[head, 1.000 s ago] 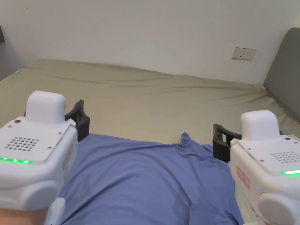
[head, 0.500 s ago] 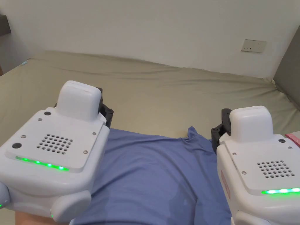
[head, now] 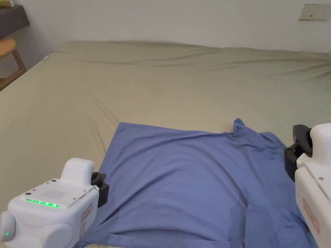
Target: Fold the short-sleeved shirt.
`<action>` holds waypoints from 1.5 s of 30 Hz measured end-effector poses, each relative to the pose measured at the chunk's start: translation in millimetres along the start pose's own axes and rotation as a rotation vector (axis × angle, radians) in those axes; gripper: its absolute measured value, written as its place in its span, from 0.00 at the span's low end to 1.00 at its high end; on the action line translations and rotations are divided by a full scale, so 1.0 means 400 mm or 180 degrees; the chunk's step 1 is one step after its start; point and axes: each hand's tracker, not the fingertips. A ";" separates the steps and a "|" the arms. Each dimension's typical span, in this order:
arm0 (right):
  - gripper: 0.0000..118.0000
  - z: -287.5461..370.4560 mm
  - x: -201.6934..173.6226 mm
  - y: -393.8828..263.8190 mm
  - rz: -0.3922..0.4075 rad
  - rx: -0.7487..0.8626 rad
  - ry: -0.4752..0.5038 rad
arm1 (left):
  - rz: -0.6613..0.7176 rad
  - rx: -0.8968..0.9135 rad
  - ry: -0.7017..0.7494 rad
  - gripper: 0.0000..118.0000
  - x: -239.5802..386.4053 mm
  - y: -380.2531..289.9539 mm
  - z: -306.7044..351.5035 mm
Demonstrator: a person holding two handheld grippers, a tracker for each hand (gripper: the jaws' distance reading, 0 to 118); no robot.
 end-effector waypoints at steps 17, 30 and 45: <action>0.02 0.007 0.004 -0.036 -0.0030 -0.0274 -0.0004 | 0.0612 -0.1032 0.0312 0.52 -0.087 -0.263 -0.130; 0.04 -0.019 0.104 -0.188 -0.0312 -0.1047 -0.0001 | 0.0423 -0.0661 0.0133 0.02 -0.055 -0.199 -0.068; 0.81 -0.077 0.133 -0.622 -0.0811 -0.2936 0.0282 | 0.0308 -0.0744 0.0322 0.02 -0.034 -0.182 -0.020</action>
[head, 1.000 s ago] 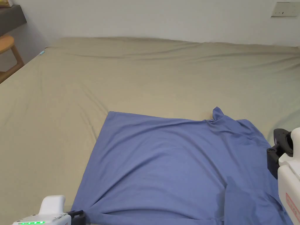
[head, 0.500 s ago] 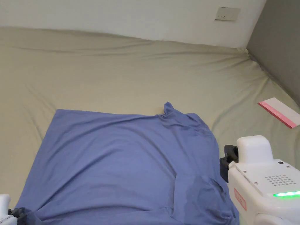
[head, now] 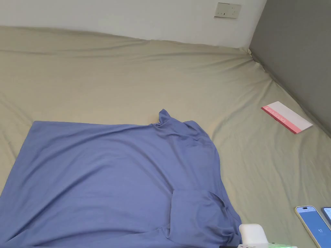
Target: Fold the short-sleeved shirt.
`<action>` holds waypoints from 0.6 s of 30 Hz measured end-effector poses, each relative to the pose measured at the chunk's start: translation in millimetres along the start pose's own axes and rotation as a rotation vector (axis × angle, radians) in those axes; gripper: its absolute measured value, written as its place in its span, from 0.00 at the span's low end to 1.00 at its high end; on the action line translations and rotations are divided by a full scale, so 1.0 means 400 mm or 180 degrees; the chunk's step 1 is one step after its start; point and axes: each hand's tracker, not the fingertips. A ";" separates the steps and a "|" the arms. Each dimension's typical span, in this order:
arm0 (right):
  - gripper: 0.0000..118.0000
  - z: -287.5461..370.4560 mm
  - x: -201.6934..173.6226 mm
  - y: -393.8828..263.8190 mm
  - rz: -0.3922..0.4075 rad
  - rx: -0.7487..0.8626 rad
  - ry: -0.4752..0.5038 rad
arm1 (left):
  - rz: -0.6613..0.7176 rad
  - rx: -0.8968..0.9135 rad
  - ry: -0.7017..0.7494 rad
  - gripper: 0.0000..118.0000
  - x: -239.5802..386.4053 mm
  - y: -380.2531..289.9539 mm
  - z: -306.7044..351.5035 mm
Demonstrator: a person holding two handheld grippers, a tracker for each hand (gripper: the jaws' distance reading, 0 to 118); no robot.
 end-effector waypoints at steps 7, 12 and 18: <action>0.52 -0.057 -0.017 0.030 0.0117 -0.0023 0.0099 | 0.0023 -0.0088 0.0043 0.02 0.007 -0.004 -0.015; 0.09 -0.050 -0.035 0.032 0.0220 0.0067 0.0263 | -0.0003 -0.0028 0.0072 0.02 0.004 -0.005 -0.013; 0.09 0.067 0.024 0.052 -0.0087 0.0707 0.0521 | 0.0285 0.0483 -0.0008 0.02 -0.014 0.033 0.048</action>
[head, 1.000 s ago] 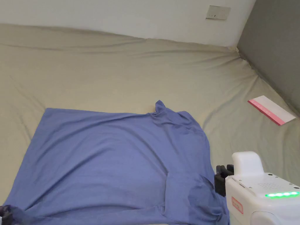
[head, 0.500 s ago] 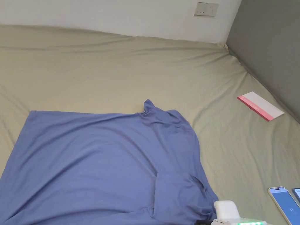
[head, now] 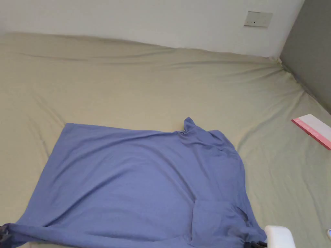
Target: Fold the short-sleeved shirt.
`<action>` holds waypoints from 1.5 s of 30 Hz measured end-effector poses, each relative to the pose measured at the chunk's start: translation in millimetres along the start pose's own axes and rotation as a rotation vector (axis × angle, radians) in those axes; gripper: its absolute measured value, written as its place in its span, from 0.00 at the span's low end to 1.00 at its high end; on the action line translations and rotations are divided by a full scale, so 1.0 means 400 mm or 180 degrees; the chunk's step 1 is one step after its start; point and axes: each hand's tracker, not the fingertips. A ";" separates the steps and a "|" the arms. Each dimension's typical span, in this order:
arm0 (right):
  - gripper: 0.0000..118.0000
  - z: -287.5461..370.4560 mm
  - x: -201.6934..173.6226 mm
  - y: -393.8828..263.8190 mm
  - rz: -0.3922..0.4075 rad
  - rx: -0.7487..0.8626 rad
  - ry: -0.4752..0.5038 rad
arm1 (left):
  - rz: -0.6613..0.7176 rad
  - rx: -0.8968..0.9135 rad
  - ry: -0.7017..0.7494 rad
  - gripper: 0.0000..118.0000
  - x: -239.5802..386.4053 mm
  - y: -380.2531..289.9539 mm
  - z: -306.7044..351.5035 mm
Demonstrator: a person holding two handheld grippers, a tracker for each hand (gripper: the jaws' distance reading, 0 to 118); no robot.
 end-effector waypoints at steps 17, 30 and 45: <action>0.09 -0.118 -0.032 0.320 -0.0077 0.0289 -0.0221 | 0.0151 0.0286 -0.0056 0.02 0.027 0.246 -0.184; 0.09 -0.457 -0.012 0.384 -0.0058 -0.0448 -0.0450 | -0.0376 -0.0355 0.0093 0.02 0.110 0.262 -0.502; 0.80 -0.206 -0.014 0.517 0.0121 0.0789 -0.0597 | -0.1210 0.0398 0.0654 0.98 0.077 0.426 -0.345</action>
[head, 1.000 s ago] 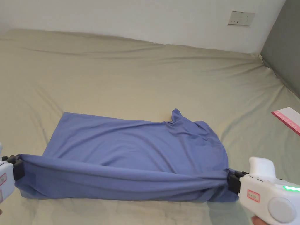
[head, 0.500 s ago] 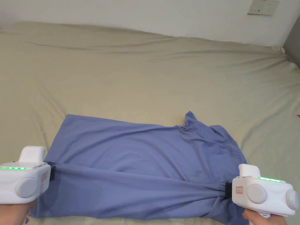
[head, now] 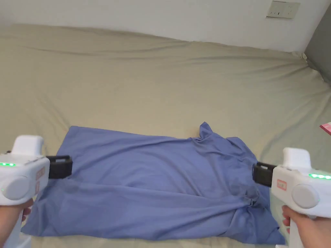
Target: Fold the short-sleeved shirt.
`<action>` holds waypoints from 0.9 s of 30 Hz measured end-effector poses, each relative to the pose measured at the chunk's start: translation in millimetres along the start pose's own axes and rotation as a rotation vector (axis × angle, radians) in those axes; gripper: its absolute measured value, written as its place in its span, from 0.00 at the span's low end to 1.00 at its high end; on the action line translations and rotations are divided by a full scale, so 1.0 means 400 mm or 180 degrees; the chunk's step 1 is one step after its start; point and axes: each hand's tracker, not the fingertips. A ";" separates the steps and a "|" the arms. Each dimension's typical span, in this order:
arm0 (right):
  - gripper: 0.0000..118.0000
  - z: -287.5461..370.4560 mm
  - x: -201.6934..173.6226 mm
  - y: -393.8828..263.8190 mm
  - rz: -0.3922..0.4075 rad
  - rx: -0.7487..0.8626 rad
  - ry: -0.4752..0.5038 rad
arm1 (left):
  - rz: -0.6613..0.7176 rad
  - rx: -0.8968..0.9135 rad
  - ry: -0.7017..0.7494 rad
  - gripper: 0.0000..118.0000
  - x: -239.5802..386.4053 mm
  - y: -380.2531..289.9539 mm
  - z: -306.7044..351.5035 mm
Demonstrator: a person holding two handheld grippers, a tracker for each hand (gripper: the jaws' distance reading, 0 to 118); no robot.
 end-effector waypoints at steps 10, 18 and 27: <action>0.80 0.479 -0.168 0.159 0.0612 0.1733 0.0043 | 0.1016 0.1763 -0.0619 0.98 -0.017 0.183 0.480; 0.09 0.619 -0.285 0.104 0.0778 0.1962 0.0368 | 0.0892 0.2098 -0.0509 0.20 0.059 0.171 0.644; 0.01 0.607 -0.303 0.064 0.0907 0.1909 0.0327 | 0.0775 0.2034 -0.0489 0.00 0.110 0.124 0.632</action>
